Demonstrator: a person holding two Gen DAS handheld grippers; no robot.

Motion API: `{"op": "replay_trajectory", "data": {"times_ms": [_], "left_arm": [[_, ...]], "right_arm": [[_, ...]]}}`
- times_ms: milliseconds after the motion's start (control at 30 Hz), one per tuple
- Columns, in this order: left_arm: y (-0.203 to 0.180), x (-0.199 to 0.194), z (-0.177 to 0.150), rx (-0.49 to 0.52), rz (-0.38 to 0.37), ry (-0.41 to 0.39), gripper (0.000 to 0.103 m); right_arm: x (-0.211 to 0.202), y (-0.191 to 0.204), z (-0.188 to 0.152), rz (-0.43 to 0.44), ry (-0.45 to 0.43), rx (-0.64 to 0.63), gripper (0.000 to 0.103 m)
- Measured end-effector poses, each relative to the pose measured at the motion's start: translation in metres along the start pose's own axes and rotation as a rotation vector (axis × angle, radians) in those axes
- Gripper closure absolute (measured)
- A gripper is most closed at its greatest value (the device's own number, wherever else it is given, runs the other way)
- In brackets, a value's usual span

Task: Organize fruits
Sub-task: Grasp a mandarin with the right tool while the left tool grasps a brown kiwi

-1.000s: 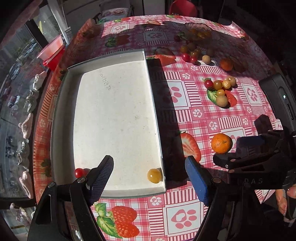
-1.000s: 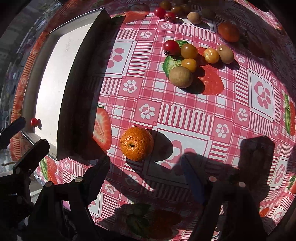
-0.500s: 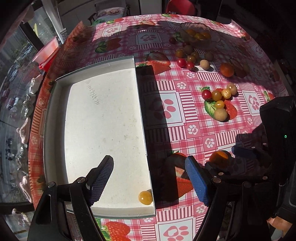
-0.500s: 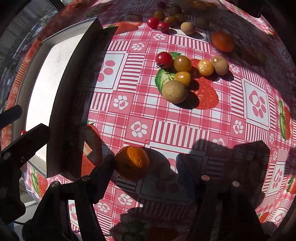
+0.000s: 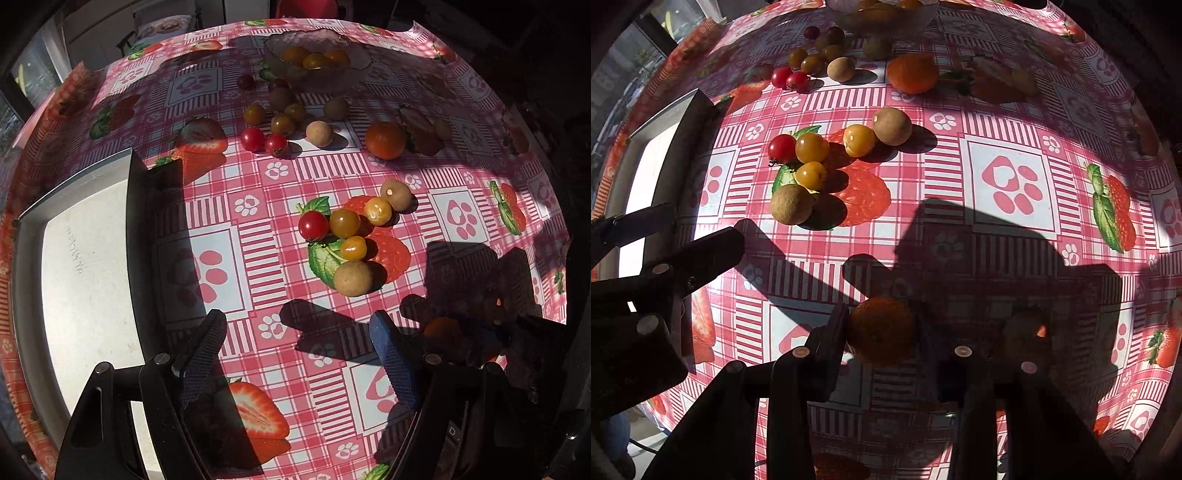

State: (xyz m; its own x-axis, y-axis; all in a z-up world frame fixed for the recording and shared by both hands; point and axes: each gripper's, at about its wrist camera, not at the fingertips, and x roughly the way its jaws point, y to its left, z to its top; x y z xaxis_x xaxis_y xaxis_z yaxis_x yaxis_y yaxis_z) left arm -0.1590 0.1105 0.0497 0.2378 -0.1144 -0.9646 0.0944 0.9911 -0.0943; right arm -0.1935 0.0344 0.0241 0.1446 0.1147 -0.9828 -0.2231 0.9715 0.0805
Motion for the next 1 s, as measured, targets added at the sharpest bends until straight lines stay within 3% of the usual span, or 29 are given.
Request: {"op": "replay_trajectory", "data": {"times_ms": [300, 367, 400, 567, 1000], "left_arm": [[-0.021, 0.035, 0.021, -0.007, 0.02, 0.041, 0.023], [-0.023, 0.039, 0.021, -0.009, 0.047, 0.049, 0.036], [-0.025, 0.038, 0.021, -0.002, 0.057, 0.042, 0.037], [-0.027, 0.035, 0.022, -0.001, 0.073, 0.031, 0.074], [-0.007, 0.004, -0.015, -0.066, 0.023, 0.028, 0.074]], "right_arm": [[0.005, -0.024, -0.004, 0.009, -0.001, 0.003, 0.063], [0.005, -0.027, -0.004, 0.015, -0.001, 0.006, 0.063], [0.007, -0.026, -0.006, 0.018, -0.001, 0.006, 0.063], [0.001, -0.043, -0.008, 0.019, 0.005, -0.009, 0.063], [0.012, -0.044, 0.008, 0.02, 0.037, -0.01, 0.063]]}}
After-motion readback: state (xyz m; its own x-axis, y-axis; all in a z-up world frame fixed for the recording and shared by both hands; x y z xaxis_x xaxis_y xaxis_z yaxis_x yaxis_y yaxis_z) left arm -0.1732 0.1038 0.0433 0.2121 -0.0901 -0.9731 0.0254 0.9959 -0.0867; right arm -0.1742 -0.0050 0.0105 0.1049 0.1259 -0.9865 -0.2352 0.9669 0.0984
